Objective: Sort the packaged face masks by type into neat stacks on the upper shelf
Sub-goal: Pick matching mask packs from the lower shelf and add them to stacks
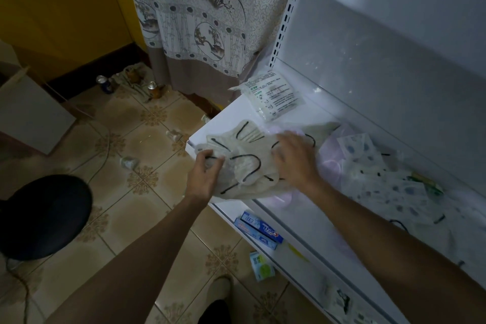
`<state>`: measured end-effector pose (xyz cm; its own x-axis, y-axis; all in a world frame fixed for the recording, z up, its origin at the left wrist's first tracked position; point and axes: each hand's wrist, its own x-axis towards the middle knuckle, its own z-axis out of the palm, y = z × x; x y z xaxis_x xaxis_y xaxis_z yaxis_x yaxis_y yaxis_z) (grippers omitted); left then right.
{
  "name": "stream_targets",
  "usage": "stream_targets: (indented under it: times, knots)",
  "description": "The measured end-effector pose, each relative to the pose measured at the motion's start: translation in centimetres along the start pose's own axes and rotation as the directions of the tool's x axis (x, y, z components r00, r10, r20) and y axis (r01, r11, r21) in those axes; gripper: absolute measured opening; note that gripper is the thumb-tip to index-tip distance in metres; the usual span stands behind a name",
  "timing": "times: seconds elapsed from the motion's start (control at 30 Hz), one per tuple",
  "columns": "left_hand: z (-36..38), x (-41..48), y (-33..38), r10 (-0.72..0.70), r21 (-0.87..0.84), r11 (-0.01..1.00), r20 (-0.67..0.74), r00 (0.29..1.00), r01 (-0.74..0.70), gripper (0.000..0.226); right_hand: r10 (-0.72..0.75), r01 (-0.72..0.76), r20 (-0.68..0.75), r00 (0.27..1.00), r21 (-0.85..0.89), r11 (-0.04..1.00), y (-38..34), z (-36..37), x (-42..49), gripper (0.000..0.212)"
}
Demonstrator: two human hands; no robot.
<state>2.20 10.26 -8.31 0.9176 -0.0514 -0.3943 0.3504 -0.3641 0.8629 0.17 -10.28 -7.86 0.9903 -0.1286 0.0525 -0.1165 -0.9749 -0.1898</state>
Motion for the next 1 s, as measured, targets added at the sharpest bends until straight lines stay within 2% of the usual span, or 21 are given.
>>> stream_targets:
  times: [0.1, 0.2, 0.33, 0.4, 0.53, 0.63, 0.77, 0.83, 0.93, 1.0]
  knots:
    - [-0.2, 0.0, -0.5, 0.039, 0.116, 0.992, 0.032, 0.999, -0.042, 0.06, 0.257, -0.257, 0.005, 0.966, 0.004, 0.966, 5.4, 0.0, 0.0, 0.029]
    - [0.1, 0.3, -0.6, 0.083, 0.128, 0.988, -0.006, 0.997, -0.082, 0.057, 0.389, -0.39, 0.048, 0.92, -0.002, 0.921, 8.5, 0.1, 0.3, 0.035]
    - [-0.3, 0.5, -1.0, 0.187, 0.159, 0.97, -0.02, 0.982, -0.181, 0.051, 0.407, -0.385, 0.16, 0.899, -0.149, 0.911, 9.3, 0.5, 1.1, 0.052]
    - [-1.0, 0.6, -1.2, 0.231, 0.169, 0.958, 0.015, 0.973, -0.23, 0.056, 0.414, -0.386, 0.19, 0.89, -0.167, 0.907, 9.0, 0.7, 1.0, 0.049]
    - [-2.1, 1.1, -1.4, 0.236, 0.187, 0.952, 0.052, 0.97, -0.242, 0.051, 0.41, -0.393, 0.073, 0.909, -0.172, 0.903, 8.4, 1.2, 0.7, 0.032]
    - [-2.9, 1.3, -1.5, 0.295, 0.249, 0.918, 0.095, 0.951, -0.31, 0.043, 0.412, -0.406, -0.008, 0.911, -0.178, 0.896, 8.4, 1.5, 0.7, 0.022]
    - [-3.7, 1.4, -1.5, 0.296, 0.327, 0.88, 0.188, 0.937, -0.344, 0.033, 0.407, -0.428, -0.159, 0.9, -0.139, 0.893, 8.7, 1.9, 1.2, 0.022]
    - [-4.0, 1.3, -1.5, 0.274, 0.347, 0.878, 0.202, 0.94, -0.33, 0.034, 0.482, -0.51, -0.211, 0.851, -0.105, 0.854, 9.2, 1.5, 1.9, 0.027]
    - [-4.1, 1.2, -1.6, 0.272, 0.407, 0.853, 0.188, 0.944, -0.327, 0.044, 0.645, -0.664, -0.298, 0.703, 0.05, 0.746, 9.7, -0.3, 3.4, 0.037]
    - [-3.9, 1.3, -1.6, 0.242, 0.407, 0.868, 0.156, 0.958, -0.286, 0.046, 0.674, -0.651, -0.339, 0.657, 0.195, 0.733, 9.5, -1.7, 4.7, 0.036]
